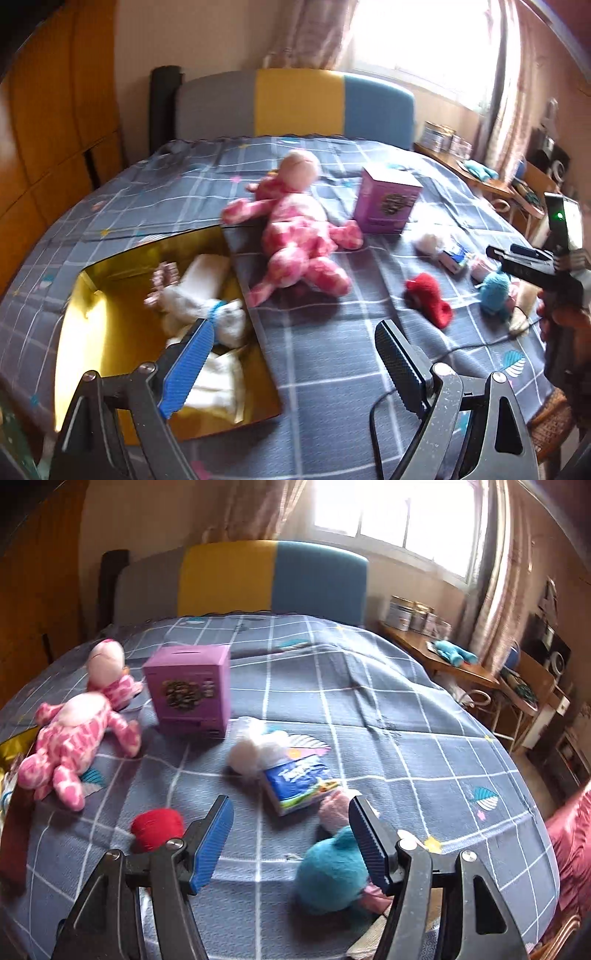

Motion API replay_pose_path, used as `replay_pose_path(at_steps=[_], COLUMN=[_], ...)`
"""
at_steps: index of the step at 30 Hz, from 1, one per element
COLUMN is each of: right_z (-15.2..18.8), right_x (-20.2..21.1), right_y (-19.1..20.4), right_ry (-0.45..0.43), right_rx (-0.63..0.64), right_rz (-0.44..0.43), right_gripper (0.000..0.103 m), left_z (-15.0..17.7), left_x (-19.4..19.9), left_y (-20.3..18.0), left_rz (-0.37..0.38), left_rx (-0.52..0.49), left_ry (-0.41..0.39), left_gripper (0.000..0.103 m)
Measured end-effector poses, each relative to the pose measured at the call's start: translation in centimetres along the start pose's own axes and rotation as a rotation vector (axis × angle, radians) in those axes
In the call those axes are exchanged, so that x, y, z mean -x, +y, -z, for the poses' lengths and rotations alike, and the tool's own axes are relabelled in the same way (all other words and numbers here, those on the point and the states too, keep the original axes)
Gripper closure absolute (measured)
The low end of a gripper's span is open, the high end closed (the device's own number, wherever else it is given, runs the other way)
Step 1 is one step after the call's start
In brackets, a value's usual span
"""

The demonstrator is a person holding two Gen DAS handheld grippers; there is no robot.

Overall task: Organize soft objects
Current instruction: 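Lower the left gripper onto the red fuzzy sock and close it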

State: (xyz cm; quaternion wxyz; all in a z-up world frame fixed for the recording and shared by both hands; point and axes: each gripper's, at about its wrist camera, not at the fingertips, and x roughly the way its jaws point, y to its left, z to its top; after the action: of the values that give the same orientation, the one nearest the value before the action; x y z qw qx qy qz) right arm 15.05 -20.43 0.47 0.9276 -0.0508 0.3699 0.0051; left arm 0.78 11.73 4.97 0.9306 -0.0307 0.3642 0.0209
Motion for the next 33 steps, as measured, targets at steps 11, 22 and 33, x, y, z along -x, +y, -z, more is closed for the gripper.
replay_pose_path(at_steps=[11,22,33], right_z=[0.5,0.6,0.5], right_x=[-1.8,-2.0,-2.2], right_y=[-4.3,-5.6,-6.1], right_ry=[0.081,0.093,0.090], right_rx=[-0.202,-0.290,-0.312], right_rz=[-0.022,-0.076,-0.097], right_gripper=[0.037,0.037,0.037], left_z=[-2.1,-3.0,-2.6], left_x=[-7.9,-15.9,-21.2], left_y=[-8.6,-16.1,-19.2], left_rz=[0.162,0.270,0.236], left_rx=[-0.096,-0.094,-0.127], left_ry=[0.154,0.298,0.349], left_gripper=[0.027,0.029,0.067])
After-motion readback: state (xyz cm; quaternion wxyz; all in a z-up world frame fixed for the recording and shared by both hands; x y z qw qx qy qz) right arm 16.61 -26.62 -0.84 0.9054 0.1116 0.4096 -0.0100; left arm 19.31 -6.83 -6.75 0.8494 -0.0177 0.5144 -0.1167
